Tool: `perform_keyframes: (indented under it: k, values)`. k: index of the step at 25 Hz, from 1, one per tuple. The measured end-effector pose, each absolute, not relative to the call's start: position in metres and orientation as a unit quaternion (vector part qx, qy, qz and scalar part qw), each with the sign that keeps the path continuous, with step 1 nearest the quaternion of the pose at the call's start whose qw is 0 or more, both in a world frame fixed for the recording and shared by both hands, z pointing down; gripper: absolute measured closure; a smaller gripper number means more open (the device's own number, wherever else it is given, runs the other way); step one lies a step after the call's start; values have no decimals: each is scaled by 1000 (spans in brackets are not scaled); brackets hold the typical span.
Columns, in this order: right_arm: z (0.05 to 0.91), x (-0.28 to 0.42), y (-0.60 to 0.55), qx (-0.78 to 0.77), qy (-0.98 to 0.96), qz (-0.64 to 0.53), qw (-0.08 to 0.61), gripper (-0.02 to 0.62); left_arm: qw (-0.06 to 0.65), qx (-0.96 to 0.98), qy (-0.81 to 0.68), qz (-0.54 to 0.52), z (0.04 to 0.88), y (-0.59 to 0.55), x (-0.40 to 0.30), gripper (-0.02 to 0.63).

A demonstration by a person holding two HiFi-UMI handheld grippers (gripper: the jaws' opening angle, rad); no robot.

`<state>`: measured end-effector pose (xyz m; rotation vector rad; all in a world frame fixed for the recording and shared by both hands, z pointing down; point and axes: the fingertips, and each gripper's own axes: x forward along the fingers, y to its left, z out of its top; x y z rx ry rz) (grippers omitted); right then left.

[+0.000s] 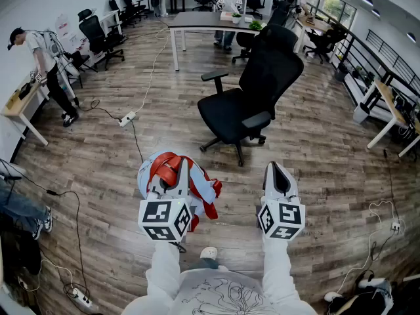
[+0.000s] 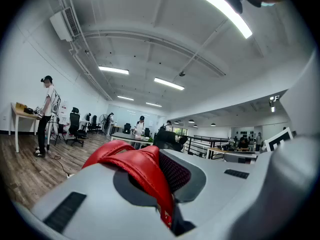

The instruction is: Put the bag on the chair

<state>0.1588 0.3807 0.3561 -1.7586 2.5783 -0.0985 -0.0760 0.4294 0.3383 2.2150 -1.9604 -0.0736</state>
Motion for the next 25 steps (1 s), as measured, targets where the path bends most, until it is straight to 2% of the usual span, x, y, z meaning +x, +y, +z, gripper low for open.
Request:
perform_keyframes:
  k: [25]
  values:
    - [367, 119, 334, -578, 815, -34, -1, 584, 90, 758, -646, -6, 349, 377, -107, 592]
